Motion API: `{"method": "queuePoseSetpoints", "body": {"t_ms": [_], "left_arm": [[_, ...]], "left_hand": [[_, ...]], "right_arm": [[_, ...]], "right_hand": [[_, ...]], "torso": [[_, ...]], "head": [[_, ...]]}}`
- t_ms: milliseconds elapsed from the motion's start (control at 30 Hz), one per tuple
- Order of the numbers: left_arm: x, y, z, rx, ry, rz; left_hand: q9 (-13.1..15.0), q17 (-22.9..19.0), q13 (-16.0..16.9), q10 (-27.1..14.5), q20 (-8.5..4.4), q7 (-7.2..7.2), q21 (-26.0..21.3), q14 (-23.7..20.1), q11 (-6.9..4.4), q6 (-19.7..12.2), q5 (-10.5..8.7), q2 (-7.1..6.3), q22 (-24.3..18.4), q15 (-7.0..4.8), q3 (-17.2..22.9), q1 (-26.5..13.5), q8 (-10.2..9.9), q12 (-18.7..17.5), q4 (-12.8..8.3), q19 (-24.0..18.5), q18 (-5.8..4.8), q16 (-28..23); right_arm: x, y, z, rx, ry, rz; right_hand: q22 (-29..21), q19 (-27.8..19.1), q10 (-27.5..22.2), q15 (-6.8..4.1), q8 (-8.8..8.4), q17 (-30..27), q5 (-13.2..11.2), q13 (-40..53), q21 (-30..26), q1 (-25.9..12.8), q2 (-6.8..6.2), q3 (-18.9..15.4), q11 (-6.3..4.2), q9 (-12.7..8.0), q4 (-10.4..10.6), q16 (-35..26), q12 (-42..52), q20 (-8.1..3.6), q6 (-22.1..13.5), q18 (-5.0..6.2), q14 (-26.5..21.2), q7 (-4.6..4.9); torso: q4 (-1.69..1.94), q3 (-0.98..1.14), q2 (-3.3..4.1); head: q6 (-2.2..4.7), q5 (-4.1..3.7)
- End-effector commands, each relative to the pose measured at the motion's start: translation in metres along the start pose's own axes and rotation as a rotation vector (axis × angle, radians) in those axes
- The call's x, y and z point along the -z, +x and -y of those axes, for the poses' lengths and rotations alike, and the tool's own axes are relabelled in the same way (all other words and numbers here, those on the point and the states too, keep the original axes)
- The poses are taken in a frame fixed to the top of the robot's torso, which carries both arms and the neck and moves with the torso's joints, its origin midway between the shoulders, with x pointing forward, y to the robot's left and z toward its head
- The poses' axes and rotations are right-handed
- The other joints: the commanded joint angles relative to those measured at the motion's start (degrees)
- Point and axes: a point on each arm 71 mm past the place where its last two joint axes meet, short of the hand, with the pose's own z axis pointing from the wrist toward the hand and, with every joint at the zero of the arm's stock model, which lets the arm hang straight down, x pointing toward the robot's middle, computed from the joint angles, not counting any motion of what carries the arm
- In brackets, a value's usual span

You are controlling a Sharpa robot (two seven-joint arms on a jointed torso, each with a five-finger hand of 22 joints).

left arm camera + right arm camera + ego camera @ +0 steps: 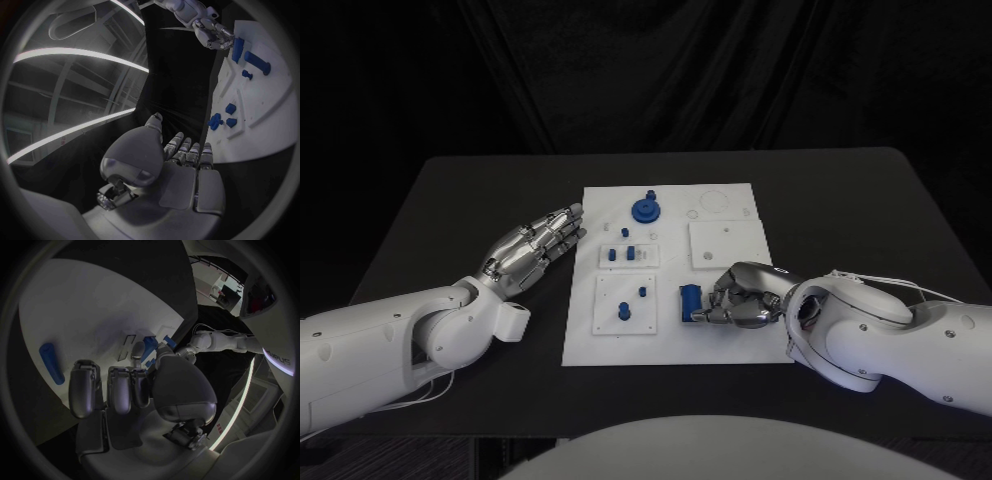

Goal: Assemble the parts on the task board

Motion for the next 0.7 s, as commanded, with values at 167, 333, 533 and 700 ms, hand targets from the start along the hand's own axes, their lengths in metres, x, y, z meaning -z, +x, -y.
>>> {"method": "queuePoseSetpoints", "body": {"t_ms": [167,333,533,700], "left_arm": [[0.0002,0.0019,0.0044,0.01,0.077,-0.014],[0.0004,0.0019,0.0042,0.011,0.075,-0.014],[0.0007,0.0018,0.0039,0.011,0.074,-0.014],[0.001,0.0018,0.0038,0.012,0.074,-0.015]], "left_hand": [[0.0,0.1,0.0,-0.1,0.55,0.38,-0.1,0.0,0.44,-0.1,0.36,-0.11,0.0,0.38,0.3,0.6,-0.2,0.0,-0.2,0.0,1.06,0.4],[0.0,0.1,0.0,-0.1,0.55,0.38,-0.1,0.0,0.44,-0.1,0.36,-0.11,0.0,0.38,0.3,0.6,-0.2,0.0,-0.2,0.0,1.06,0.4],[0.0,0.1,0.0,-0.1,0.58,0.38,-0.1,0.0,0.46,-0.2,0.37,-0.11,0.0,0.4,0.3,0.6,-0.2,0.1,-0.2,0.0,1.07,0.4],[0.0,0.1,0.0,-0.1,0.58,0.38,-0.1,0.0,0.46,-0.2,0.37,-0.11,0.0,0.4,0.3,0.6,-0.2,0.1,-0.2,0.0,1.07,0.4]], "right_arm": [[-0.0012,0.0023,-0.0003,0.004,0.009,-0.011],[-0.0016,0.0037,-0.0013,0.005,0.001,-0.017],[-0.0008,0.0046,-0.0032,0.0,-0.019,-0.018],[0.0026,0.0029,-0.0047,-0.015,-0.043,0.006]], "right_hand": [[12.3,2.6,6.2,-0.77,0.36,10.3,2.0,15.1,-0.2,4.4,1.79,1.0,-0.69,0.5,-1.0,-0.4,0.2,-0.55,0.0,0.33,5.1,-0.76],[12.3,2.6,6.2,-0.89,0.28,10.3,3.0,15.1,-0.3,7.1,2.31,1.6,-0.83,0.7,-1.4,-0.4,0.2,-0.69,0.0,0.33,5.1,-0.9],[12.2,2.5,6.2,-0.96,0.23,10.3,3.4,15.1,-0.4,8.7,1.73,1.6,-0.89,0.8,-1.7,-0.4,0.2,-0.76,0.1,0.36,5.1,-0.94],[12.2,2.5,6.2,-0.95,0.22,10.3,2.4,15.1,-0.4,9.1,0.88,1.0,-0.87,0.9,-1.6,-0.4,0.2,-0.77,0.2,0.36,5.1,-0.9]], "torso": [[0.01,0.02,0.0],[0.01,0.01,0.01],[0.01,0.01,0.01],[0.01,0.01,0.01]], "head": [[-0.01,-0.19],[-0.01,-0.14],[-0.01,-0.16],[-0.01,-0.09]]}}
